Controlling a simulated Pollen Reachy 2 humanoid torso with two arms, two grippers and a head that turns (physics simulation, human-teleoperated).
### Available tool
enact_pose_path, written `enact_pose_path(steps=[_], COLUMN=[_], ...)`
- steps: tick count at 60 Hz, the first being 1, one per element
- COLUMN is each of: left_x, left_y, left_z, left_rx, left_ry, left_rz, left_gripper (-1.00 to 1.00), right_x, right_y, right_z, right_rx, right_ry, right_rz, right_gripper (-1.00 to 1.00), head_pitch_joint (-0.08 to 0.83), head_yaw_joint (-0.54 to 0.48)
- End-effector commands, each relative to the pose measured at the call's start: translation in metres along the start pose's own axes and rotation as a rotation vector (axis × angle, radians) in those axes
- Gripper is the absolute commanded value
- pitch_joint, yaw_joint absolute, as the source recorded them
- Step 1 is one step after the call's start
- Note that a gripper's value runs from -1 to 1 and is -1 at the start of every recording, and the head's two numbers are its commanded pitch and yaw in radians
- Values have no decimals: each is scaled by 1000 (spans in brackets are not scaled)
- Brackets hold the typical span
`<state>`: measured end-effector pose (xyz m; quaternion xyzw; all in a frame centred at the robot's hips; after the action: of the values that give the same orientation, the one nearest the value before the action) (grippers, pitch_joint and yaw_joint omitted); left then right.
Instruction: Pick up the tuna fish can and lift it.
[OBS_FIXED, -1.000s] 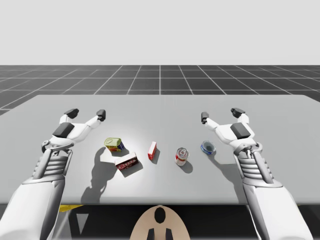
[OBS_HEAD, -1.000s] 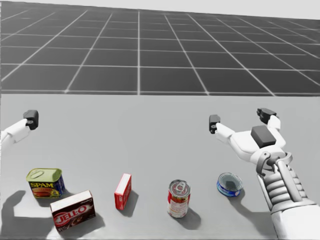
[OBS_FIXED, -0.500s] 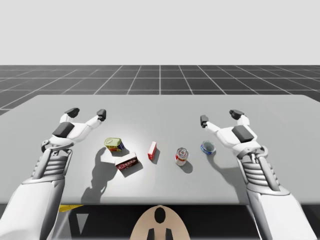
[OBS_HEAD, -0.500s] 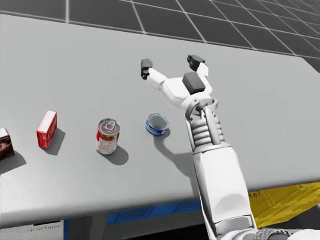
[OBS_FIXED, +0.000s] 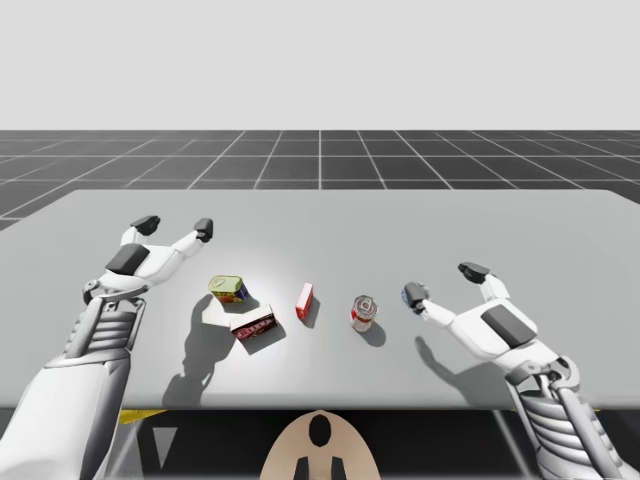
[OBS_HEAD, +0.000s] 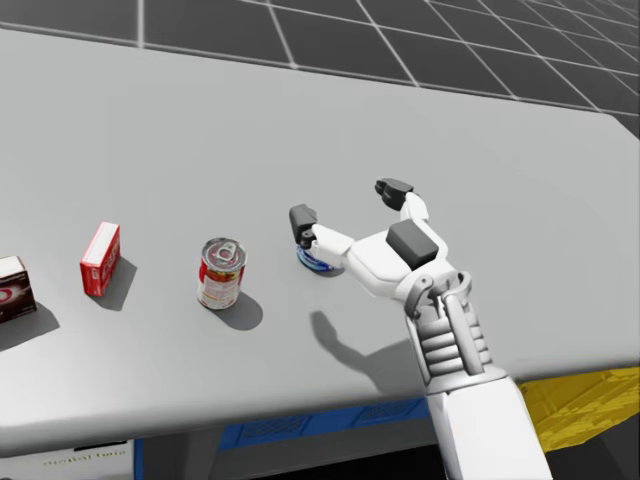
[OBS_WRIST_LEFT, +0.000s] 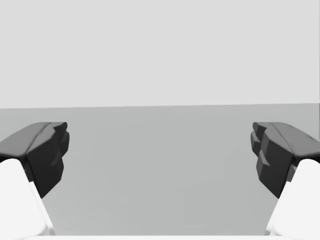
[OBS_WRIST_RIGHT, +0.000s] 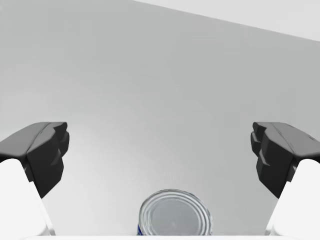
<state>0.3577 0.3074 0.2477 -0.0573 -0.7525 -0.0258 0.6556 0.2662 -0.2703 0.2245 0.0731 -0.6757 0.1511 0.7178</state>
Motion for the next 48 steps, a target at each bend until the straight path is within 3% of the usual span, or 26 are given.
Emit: enact_pose_path(steps=[1, 19, 25, 41, 48], left_x=[0, -1, -2, -1, -1], left_y=[-1, -2, -2, -3, -3], left_z=[0, 0, 0, 1, 2], left_rx=[0, 1, 0, 1, 1], left_ry=[2, 4, 6, 4, 4], left_rz=[1, 0, -1, 1, 1], left_gripper=[-1000, -1000, -1000, -1000, -1000], right_x=[-27, -73, -79, -89, -91], right_y=[4, -5, -8, -9, -11], right_z=[9, -13, -25, -53, -58], right_rx=[21, -14, -13, -5, 11], right_ry=[40, 123, 143, 182, 220], right_rz=[-2, -50, -70, -56, -83], right_gripper=[-1000, -1000, -1000, -1000, -1000], head_pitch_joint=[663, 669, 672, 676, 677], head_yaw_joint=[-372, -370, -369, -363, -361])
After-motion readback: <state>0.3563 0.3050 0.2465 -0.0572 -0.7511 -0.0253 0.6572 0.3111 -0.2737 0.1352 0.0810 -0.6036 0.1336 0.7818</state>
